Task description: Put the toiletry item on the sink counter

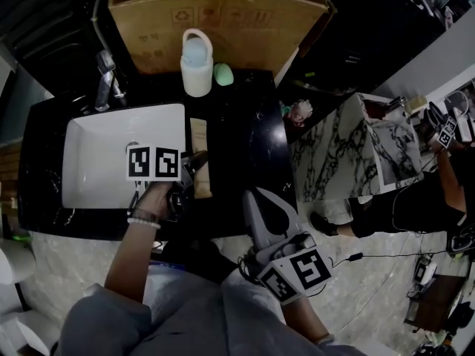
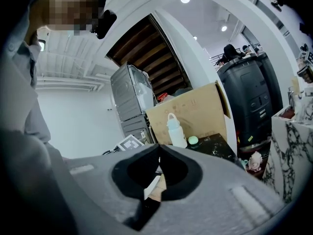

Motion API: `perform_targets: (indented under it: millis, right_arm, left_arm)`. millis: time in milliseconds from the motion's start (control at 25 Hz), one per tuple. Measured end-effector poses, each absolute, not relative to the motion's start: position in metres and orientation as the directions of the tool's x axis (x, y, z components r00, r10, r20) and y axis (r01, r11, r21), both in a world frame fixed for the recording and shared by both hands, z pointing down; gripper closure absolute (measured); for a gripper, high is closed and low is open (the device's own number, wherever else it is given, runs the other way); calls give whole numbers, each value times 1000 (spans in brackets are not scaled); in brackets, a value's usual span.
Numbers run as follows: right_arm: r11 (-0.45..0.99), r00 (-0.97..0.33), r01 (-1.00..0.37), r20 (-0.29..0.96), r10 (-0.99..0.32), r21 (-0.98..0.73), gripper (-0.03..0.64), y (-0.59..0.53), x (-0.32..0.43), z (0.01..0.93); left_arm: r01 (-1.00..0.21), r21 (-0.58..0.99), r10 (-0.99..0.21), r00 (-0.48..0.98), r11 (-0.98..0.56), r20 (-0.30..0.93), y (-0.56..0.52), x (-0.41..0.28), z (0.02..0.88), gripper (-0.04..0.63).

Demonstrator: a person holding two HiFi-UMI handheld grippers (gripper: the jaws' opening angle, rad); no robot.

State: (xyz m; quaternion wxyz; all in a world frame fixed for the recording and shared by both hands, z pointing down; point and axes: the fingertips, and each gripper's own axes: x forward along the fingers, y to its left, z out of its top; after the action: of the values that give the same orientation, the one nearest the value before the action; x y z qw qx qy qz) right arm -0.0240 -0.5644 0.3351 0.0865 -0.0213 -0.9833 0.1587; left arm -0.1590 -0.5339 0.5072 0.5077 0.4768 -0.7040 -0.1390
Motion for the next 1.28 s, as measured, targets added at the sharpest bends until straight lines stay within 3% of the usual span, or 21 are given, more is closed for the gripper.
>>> perform_targets:
  millis: [320, 760, 1120, 1280]
  right_arm:
    - [952, -987, 20, 144, 67, -305, 618, -554, -28, 328]
    - [959, -987, 49, 132, 90, -281, 618, -514, -52, 317]
    - [963, -987, 77, 118, 110, -257, 618, -480, -70, 306]
    - [963, -985, 98, 112, 130, -251, 618, -465, -78, 301]
  left_arm:
    - [-574, 657, -823, -53, 489, 566, -517, -161, 488, 456]
    - [-632, 663, -896, -119, 401, 427, -474, -174, 437, 459]
    - [-696, 621, -932, -240, 360, 271, -429, -186, 380, 577]
    - [-746, 558, -932, -286, 363, 224, -407, -186, 354, 589]
